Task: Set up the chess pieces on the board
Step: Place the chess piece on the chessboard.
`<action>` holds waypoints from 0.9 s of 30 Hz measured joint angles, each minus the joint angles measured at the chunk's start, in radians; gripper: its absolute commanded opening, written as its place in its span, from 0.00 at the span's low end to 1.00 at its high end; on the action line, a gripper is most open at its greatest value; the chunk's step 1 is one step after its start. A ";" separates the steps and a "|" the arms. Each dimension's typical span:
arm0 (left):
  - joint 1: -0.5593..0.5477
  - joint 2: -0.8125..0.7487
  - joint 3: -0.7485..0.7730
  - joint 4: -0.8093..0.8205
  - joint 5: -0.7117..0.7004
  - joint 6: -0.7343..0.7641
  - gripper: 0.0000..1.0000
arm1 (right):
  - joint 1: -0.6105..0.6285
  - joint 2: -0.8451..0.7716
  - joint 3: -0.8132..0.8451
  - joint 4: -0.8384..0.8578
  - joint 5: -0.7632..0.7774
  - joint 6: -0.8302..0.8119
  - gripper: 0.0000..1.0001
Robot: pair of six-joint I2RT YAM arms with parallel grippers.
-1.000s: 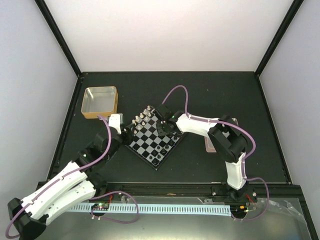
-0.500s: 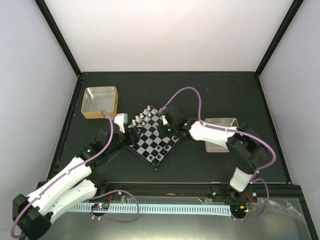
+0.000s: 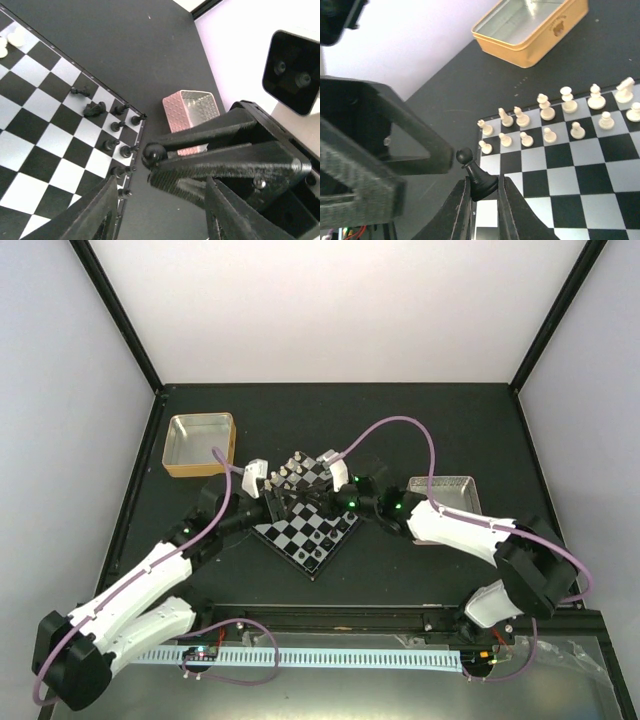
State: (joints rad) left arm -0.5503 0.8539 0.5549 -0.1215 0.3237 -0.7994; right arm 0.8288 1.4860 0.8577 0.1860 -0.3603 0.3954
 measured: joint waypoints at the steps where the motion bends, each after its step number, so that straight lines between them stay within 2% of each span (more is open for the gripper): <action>1: 0.002 0.011 0.004 0.008 0.011 -0.005 0.43 | 0.000 -0.005 -0.005 0.010 -0.011 0.000 0.13; 9: 0.016 0.072 0.055 0.048 0.055 -0.014 0.31 | 0.000 -0.027 -0.014 0.053 -0.049 0.003 0.13; 18: 0.028 0.105 0.066 0.046 0.069 -0.008 0.04 | -0.001 -0.032 -0.019 0.055 -0.061 0.003 0.15; 20: 0.030 0.107 0.068 0.045 0.071 -0.003 0.02 | -0.001 -0.032 -0.019 0.054 -0.061 0.003 0.23; 24: 0.030 0.111 0.077 0.040 0.073 0.015 0.01 | -0.001 -0.035 -0.019 0.048 -0.056 0.003 0.50; 27: 0.030 0.113 0.084 0.029 0.069 0.042 0.02 | 0.000 -0.052 -0.032 0.045 -0.039 0.006 0.56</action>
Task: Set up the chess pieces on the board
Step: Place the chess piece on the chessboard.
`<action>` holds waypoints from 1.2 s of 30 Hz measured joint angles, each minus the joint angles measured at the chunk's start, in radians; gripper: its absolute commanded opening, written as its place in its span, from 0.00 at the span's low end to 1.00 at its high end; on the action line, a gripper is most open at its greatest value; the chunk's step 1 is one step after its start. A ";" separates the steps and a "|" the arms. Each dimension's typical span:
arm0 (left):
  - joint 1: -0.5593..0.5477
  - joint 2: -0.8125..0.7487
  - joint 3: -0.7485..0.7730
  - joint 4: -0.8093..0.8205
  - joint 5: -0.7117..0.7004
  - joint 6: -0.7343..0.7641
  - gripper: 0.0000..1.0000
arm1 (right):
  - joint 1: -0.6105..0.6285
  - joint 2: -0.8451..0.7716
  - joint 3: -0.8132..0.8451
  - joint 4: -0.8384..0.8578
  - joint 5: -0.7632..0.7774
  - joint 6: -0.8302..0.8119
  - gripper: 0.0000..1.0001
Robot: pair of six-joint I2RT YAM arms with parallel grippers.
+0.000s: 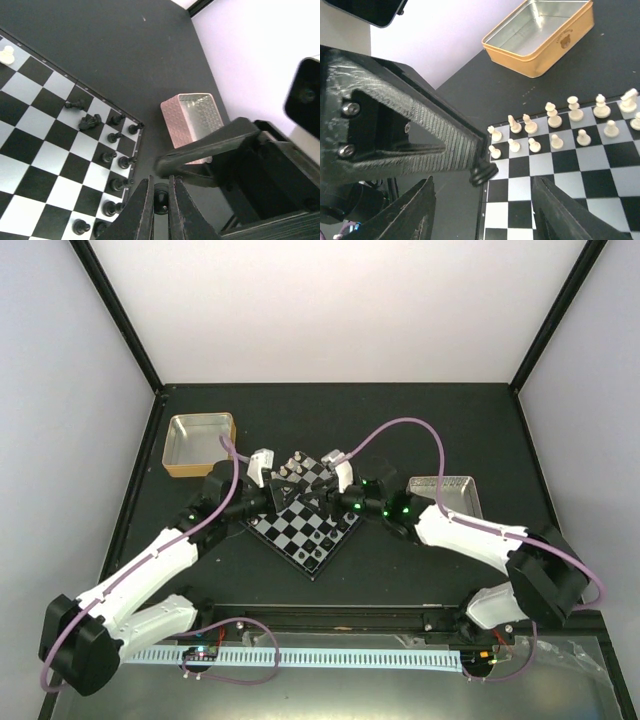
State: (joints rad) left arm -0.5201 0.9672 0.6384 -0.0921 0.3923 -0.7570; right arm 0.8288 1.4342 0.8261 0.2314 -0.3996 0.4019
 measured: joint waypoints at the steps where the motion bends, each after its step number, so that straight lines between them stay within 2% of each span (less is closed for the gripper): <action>1: 0.000 0.003 0.003 -0.008 -0.004 0.012 0.02 | 0.000 -0.013 -0.011 -0.002 0.010 0.003 0.56; 6: -0.005 0.066 0.024 -0.063 -0.032 0.064 0.02 | 0.000 -0.116 -0.066 -0.045 0.109 0.024 0.56; 9: -0.027 0.136 0.048 -0.098 -0.058 0.089 0.02 | 0.000 -0.185 -0.084 -0.090 0.229 0.051 0.56; 14: -0.119 0.262 0.118 -0.168 -0.147 0.143 0.03 | 0.000 -0.305 -0.127 -0.190 0.502 0.142 0.59; 18: -0.198 0.360 0.194 -0.217 -0.221 0.188 0.04 | -0.001 -0.380 -0.180 -0.249 0.655 0.202 0.62; 26: -0.282 0.533 0.278 -0.284 -0.294 0.248 0.05 | -0.001 -0.394 -0.203 -0.311 0.758 0.257 0.63; 36: -0.294 0.631 0.285 -0.298 -0.299 0.274 0.07 | -0.001 -0.383 -0.203 -0.344 0.774 0.278 0.63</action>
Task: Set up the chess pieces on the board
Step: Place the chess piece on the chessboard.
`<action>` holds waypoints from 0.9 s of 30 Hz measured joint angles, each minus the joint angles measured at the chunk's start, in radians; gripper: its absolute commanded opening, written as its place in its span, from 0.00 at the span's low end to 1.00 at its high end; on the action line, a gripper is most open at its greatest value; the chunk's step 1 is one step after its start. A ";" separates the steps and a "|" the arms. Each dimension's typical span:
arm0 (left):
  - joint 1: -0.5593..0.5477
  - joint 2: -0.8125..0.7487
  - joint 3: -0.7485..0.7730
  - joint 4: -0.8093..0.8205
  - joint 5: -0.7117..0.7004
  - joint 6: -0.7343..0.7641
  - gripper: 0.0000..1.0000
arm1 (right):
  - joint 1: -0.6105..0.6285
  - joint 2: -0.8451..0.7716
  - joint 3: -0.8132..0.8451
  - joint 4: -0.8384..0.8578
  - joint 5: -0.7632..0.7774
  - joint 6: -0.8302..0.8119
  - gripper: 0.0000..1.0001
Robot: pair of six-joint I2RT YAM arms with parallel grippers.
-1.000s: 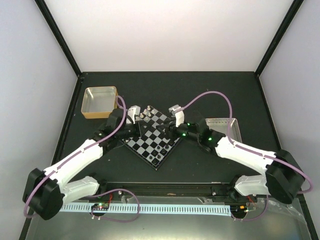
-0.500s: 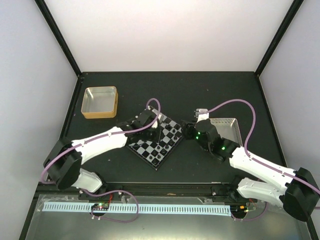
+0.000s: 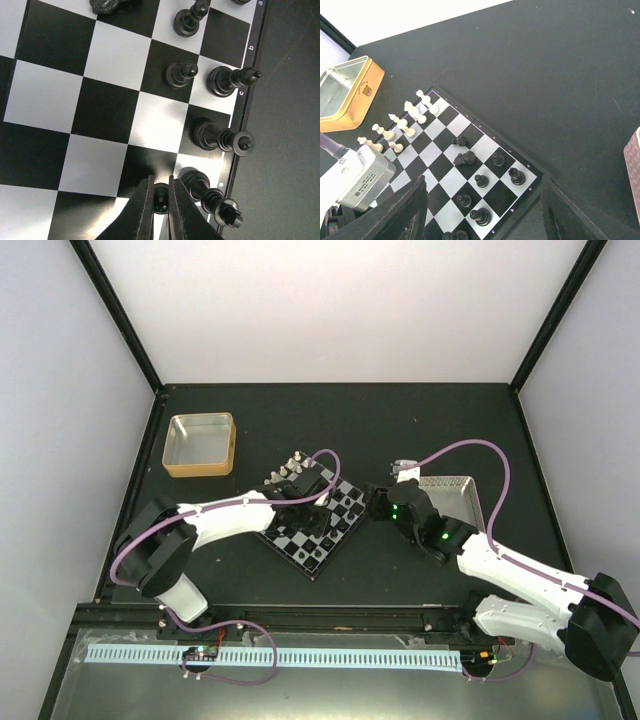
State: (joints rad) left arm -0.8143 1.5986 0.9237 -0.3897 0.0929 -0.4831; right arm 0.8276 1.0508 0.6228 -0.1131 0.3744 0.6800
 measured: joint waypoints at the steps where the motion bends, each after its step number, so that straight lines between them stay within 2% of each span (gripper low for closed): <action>1: 0.000 0.003 0.000 0.000 -0.001 0.002 0.07 | 0.000 0.000 0.000 -0.001 0.001 0.001 0.63; 12: 0.000 0.054 0.024 0.003 -0.023 0.015 0.09 | 0.000 0.018 0.000 -0.003 -0.001 0.003 0.63; 19: 0.000 0.063 0.026 0.001 -0.031 0.028 0.22 | 0.000 0.025 0.001 -0.008 -0.006 0.009 0.63; 27: 0.000 0.064 0.026 -0.005 -0.036 0.035 0.31 | 0.000 0.020 0.001 -0.008 -0.010 0.017 0.63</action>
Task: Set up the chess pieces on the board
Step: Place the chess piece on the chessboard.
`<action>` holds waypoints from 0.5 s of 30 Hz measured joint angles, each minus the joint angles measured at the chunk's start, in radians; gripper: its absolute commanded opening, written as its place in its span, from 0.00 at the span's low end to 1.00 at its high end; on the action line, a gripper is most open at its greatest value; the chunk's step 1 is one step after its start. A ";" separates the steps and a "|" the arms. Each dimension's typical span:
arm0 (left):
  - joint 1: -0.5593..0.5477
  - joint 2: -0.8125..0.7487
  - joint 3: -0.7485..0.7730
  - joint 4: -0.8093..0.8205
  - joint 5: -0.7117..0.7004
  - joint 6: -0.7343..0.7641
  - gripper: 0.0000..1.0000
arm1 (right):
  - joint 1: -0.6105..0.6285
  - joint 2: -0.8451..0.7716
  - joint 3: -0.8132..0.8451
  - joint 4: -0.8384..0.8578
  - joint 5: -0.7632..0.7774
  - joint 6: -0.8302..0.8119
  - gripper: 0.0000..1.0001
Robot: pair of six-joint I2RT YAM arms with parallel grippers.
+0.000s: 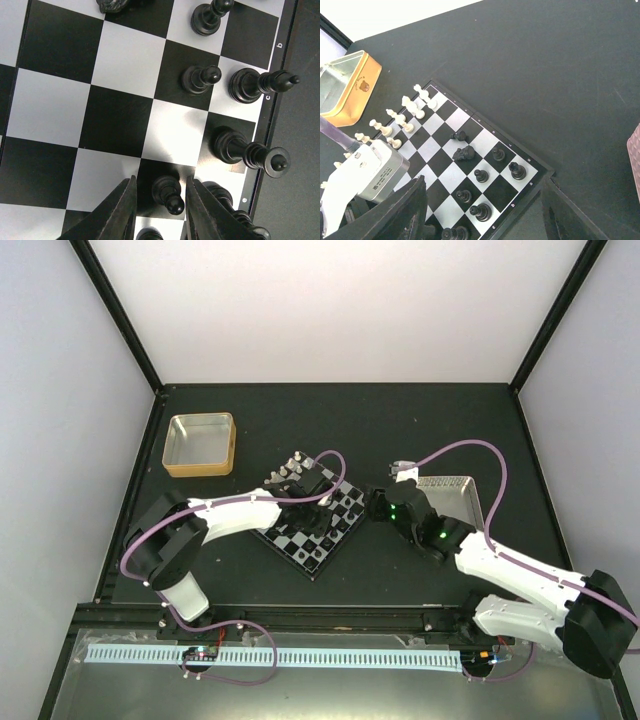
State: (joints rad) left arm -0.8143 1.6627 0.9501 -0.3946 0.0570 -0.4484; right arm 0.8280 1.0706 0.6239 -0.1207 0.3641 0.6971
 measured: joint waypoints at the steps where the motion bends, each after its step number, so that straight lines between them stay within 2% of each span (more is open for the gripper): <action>1: 0.000 0.000 0.000 -0.002 0.000 0.000 0.32 | 0.000 -0.001 0.000 0.000 0.000 0.002 0.63; 8: 0.001 -0.053 0.011 -0.027 -0.002 -0.001 0.45 | 0.000 -0.029 0.000 0.001 -0.001 0.012 0.63; 15: 0.013 -0.338 0.009 -0.053 -0.074 -0.001 0.55 | -0.011 0.012 0.032 0.000 -0.028 -0.005 0.63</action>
State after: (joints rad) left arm -0.8009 1.3243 0.9592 -0.4477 -0.0174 -0.4496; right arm 0.8173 1.0828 0.6559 -0.1211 0.3363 0.6922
